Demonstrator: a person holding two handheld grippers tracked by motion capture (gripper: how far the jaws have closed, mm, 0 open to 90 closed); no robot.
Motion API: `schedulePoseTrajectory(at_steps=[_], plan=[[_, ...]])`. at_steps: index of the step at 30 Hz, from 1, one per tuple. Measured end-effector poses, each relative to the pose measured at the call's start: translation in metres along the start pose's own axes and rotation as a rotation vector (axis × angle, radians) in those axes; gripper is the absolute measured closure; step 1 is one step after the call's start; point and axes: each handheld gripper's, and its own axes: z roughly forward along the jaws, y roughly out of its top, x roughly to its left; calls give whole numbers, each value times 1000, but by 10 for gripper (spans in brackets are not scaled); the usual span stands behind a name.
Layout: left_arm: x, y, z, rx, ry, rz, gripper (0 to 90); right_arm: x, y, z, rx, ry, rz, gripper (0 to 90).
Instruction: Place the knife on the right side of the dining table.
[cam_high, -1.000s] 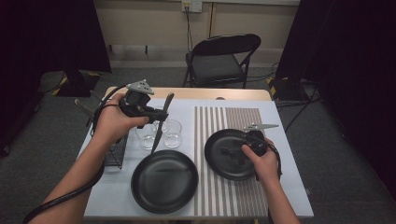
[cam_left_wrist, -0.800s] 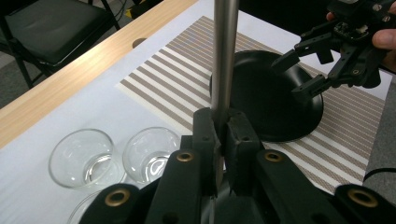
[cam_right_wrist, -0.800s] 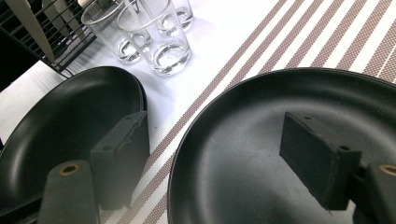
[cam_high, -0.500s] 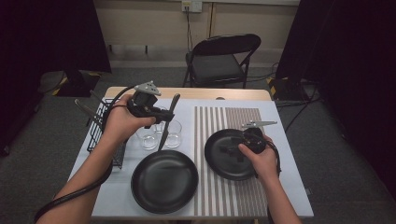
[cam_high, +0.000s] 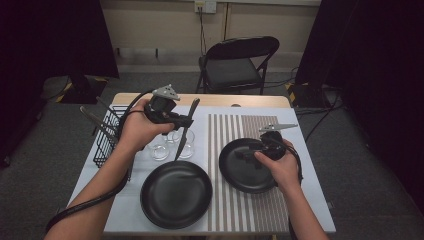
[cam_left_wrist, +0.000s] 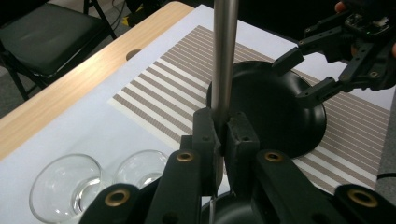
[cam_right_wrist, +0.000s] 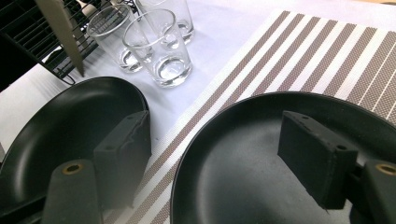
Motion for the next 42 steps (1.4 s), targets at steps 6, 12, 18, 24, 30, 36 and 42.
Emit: schedulePoseTrajectory(at_steps=[6,12,18,24,30,36,42], plan=[[-3,5,6,-1,-2,19,839,1,8,-5,4,-10,-7,247],[-12,11,15,-5,-16,33,840,5,17,-8,8,-28,-28,247],[-17,16,25,-9,-28,29,840,11,28,-13,2,-19,-35,247],[-17,17,32,-12,-33,36,839,11,36,-15,3,-28,-45,247],[-16,17,41,-20,-25,29,839,14,43,-14,0,-11,-52,247],[-17,18,47,-14,-23,31,839,17,52,-17,-4,10,-55,250],[-18,17,56,-15,-24,30,839,18,60,-18,-4,14,-56,252]])
